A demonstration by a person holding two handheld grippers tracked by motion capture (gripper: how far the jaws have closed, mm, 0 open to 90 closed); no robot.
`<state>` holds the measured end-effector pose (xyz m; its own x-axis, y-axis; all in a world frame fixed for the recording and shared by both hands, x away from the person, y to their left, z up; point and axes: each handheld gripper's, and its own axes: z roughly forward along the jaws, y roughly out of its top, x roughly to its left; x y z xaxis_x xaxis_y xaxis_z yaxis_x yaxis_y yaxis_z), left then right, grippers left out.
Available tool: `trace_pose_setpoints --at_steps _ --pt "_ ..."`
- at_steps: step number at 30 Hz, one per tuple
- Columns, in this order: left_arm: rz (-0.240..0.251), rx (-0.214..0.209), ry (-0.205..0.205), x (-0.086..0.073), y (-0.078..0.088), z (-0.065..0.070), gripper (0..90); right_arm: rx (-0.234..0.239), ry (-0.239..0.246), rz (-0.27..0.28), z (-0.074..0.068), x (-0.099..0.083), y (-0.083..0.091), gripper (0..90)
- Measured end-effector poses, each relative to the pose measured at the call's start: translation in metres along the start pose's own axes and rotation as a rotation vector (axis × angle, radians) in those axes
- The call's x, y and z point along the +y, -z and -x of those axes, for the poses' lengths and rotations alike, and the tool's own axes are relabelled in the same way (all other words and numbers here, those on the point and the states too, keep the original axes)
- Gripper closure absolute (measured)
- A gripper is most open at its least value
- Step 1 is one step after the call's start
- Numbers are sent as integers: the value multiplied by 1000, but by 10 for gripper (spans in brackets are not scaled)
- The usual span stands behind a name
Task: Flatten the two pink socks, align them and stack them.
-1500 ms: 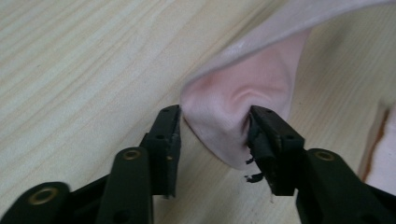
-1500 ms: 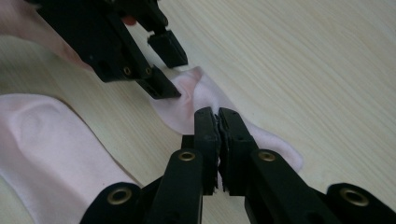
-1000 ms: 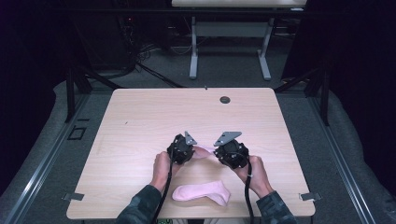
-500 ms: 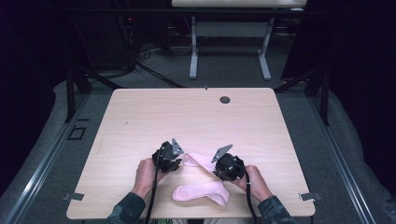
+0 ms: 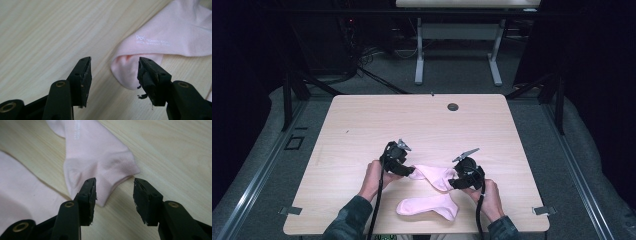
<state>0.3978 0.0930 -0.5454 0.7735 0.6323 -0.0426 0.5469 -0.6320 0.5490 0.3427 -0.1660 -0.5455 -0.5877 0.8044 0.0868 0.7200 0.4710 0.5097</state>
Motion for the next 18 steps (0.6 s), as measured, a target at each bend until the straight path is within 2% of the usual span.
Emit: trace_pose_setpoints --at_steps 1,2,5,7,10,11,12,13,16,17,18 --pt "-17 -4 -8 1 -4 1 446 0 0 0 0 0 0 532" --pt "-29 -10 -19 2 -8 2 446 -3 11 -32 1 1 0 541" --pt "-45 -17 -33 4 -13 3 479 0 -34 -4 -3 0 -3 557" --pt "-48 -12 -39 4 -15 5 489 -3 -31 -10 -4 0 -3 557" --pt "-55 -15 -62 5 -18 9 557 2 -44 -18 -8 -1 -6 563" --pt "-54 -17 -70 5 -19 10 596 -10 -36 -25 -10 -2 -7 574" --pt "-51 -14 -74 5 -19 12 613 -12 -37 -5 -12 -3 -10 583" --pt "-45 -18 -73 4 -19 12 635 -15 -18 -34 -13 -3 -10 602" --pt "-40 -17 -82 3 -19 14 693 -33 -11 -25 -16 -7 -12 657" --pt "-40 -23 -84 3 -19 15 717 -26 -15 -12 -16 -7 -12 684" --pt "-37 -23 -82 3 -19 16 778 -24 -15 -8 -16 -8 -13 754"
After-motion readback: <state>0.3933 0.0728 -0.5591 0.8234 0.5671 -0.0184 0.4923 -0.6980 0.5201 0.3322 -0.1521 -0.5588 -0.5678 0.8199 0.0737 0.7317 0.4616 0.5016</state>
